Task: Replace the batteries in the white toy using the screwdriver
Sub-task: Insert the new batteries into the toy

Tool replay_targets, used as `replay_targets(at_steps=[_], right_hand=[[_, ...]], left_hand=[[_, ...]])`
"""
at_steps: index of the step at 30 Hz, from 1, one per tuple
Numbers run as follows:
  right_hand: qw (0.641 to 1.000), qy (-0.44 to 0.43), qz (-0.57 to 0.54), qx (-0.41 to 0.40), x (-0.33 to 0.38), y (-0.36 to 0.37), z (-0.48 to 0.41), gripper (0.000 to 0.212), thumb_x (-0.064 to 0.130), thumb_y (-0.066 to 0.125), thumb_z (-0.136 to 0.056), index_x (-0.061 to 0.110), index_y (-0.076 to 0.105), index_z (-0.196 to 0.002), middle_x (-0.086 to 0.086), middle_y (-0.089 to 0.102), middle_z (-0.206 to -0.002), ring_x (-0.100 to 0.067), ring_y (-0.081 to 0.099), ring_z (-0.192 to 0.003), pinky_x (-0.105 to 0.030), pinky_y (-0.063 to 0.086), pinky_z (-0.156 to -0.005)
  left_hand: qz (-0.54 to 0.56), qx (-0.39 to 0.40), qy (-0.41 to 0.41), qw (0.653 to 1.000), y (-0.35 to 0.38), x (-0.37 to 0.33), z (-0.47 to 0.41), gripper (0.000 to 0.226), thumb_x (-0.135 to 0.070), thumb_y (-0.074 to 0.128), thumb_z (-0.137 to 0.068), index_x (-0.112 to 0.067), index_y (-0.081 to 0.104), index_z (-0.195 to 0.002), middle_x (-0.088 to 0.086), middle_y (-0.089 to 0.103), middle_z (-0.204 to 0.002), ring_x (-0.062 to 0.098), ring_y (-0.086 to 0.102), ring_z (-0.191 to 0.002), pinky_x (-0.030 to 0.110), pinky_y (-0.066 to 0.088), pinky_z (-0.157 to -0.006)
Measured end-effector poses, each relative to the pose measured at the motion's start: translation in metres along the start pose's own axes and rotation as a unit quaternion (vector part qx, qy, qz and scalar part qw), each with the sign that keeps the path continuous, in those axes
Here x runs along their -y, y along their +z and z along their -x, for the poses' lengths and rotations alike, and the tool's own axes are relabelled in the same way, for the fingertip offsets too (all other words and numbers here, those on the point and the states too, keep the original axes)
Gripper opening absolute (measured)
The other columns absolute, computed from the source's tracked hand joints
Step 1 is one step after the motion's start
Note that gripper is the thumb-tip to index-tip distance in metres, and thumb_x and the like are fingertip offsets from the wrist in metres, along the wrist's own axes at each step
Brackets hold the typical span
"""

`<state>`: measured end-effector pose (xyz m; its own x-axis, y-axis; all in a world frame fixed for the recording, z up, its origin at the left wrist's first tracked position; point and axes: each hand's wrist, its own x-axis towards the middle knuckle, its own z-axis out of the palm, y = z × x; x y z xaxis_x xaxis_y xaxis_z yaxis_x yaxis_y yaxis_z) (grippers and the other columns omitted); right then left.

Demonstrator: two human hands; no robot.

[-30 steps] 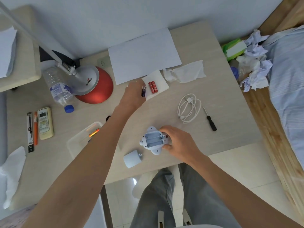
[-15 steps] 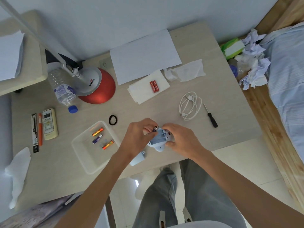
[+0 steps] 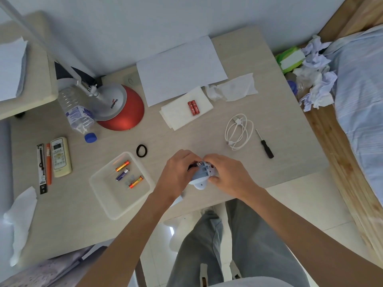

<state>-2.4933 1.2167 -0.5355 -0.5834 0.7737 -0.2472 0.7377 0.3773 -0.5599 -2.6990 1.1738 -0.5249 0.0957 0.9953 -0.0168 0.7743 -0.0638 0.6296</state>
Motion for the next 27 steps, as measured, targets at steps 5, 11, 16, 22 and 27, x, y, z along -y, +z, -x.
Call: replay_targets(at_steps=[5, 11, 16, 22, 27], right_hand=[[0.999, -0.022, 0.031, -0.013, 0.007, 0.000, 0.000, 0.045, 0.018, 0.080, -0.084, 0.023, 0.061, -0.125, 0.007, 0.066, -0.113, -0.018, 0.064, -0.096, -0.037, 0.058, -0.071], [1.000, -0.013, 0.023, -0.011, 0.005, -0.001, 0.001, 0.050, 0.022, 0.083, -0.084, 0.025, 0.059, -0.128, 0.007, 0.067, -0.113, -0.016, 0.064, -0.097, -0.033, 0.057, -0.075], [1.000, -0.009, 0.026, -0.014, 0.005, 0.001, 0.001, 0.051, 0.022, 0.086, -0.083, 0.025, 0.059, -0.127, 0.006, 0.068, -0.113, -0.017, 0.066, -0.095, -0.033, 0.057, -0.074], [0.999, -0.012, 0.030, -0.021, 0.004, 0.003, 0.003, 0.053, 0.023, 0.086, -0.082, 0.025, 0.058, -0.127, 0.006, 0.068, -0.113, -0.017, 0.066, -0.094, -0.033, 0.058, -0.072], [0.999, -0.013, 0.033, -0.029, 0.005, 0.002, 0.002, 0.054, 0.024, 0.087, -0.082, 0.024, 0.059, -0.128, 0.006, 0.070, -0.116, -0.017, 0.068, -0.097, -0.031, 0.058, -0.075]], left_hand=[[-0.031, 0.028, 0.023, 0.999, 0.000, 0.011, -0.003, 0.020, -0.003, 0.082, -0.084, -0.014, 0.076, -0.100, -0.001, 0.066, -0.096, 0.021, 0.057, -0.090, 0.040, 0.054, -0.070], [-0.005, 0.051, -0.011, 0.999, -0.002, 0.016, -0.004, 0.023, -0.010, 0.084, -0.086, -0.023, 0.082, -0.105, -0.006, 0.065, -0.101, 0.017, 0.058, -0.093, 0.042, 0.055, -0.073], [0.100, 0.036, -0.096, 0.990, 0.000, 0.020, -0.005, 0.029, -0.024, 0.096, -0.078, -0.025, 0.086, -0.105, -0.007, 0.068, -0.097, 0.015, 0.065, -0.085, 0.041, 0.060, -0.078], [0.104, -0.022, -0.171, 0.980, 0.009, 0.018, -0.007, 0.039, -0.044, 0.094, -0.074, -0.022, 0.086, -0.104, -0.006, 0.066, -0.097, 0.012, 0.066, -0.086, 0.026, 0.059, -0.078], [0.189, 0.030, -0.227, 0.955, 0.010, 0.020, -0.007, 0.039, -0.029, 0.098, -0.075, -0.022, 0.085, -0.112, -0.005, 0.081, -0.110, 0.001, 0.077, -0.090, 0.026, 0.065, -0.087]])
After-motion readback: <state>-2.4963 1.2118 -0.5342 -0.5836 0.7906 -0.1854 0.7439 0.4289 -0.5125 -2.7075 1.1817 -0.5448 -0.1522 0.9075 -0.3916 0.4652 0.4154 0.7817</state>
